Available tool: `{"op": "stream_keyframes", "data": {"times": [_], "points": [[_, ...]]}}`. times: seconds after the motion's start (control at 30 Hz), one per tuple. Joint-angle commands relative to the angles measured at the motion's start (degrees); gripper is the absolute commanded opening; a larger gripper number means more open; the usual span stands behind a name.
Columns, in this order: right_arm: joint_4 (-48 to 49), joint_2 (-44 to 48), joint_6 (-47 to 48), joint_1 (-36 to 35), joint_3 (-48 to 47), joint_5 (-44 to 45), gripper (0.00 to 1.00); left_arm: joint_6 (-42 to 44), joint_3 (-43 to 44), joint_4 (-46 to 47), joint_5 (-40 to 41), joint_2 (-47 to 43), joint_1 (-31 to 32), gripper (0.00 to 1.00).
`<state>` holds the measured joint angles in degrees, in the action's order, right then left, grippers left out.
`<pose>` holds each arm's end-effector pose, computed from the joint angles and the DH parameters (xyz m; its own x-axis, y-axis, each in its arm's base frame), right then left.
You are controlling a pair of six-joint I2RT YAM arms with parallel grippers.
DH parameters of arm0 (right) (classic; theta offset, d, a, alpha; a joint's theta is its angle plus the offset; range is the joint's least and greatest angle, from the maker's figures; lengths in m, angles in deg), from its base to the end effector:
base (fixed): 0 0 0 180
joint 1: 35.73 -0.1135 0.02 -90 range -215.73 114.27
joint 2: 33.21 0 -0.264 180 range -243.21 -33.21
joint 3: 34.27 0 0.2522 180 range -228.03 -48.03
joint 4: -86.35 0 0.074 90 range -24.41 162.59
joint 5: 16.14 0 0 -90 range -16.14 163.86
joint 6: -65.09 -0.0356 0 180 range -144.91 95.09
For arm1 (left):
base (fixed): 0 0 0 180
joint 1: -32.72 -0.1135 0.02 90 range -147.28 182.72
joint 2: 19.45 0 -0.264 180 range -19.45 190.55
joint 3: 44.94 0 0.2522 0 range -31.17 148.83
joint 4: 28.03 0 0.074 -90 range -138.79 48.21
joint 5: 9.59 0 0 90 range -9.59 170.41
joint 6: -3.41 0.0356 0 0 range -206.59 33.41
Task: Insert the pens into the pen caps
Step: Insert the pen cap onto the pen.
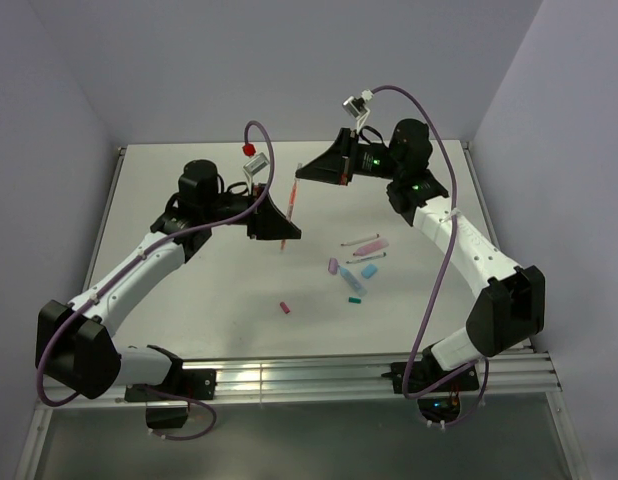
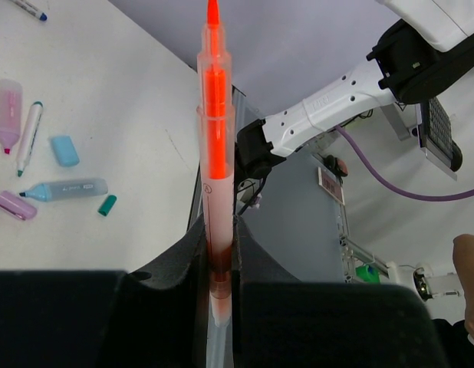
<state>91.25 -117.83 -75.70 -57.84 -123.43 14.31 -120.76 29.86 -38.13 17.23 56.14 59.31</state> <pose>0.3011 0.1554 0.4114 -0.6622 0.1548 -0.7332 -0.7364 0.0466 0.6750 0.2495 -0.1604 0.3487 -0.6934 0.0637 -0.7178 0.7206 0.0568 -0.6910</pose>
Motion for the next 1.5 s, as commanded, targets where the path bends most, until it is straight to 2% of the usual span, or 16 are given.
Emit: {"op": "stream_keyframes", "data": {"times": [0.0,0.63,1.13,1.47], "points": [[0.4,1.7,1.8,-0.8,-0.1,-0.3,0.0,-0.7,-0.6,4.4,-0.8,-1.1,-0.1,0.0],[-0.2,0.8,1.5,0.3,-2.7,0.4,0.0,-1.2,-2.0,5.0,-0.8,-2.1,-0.2,0.0],[-0.7,1.2,2.9,-0.1,0.2,0.7,0.0,-1.6,-1.5,5.2,-0.9,-1.5,-0.3,0.0],[-1.9,-0.3,3.8,-0.1,-1.6,1.5,0.0,-2.4,-2.1,6.0,-1.2,-2.1,-0.3,0.0]]}}
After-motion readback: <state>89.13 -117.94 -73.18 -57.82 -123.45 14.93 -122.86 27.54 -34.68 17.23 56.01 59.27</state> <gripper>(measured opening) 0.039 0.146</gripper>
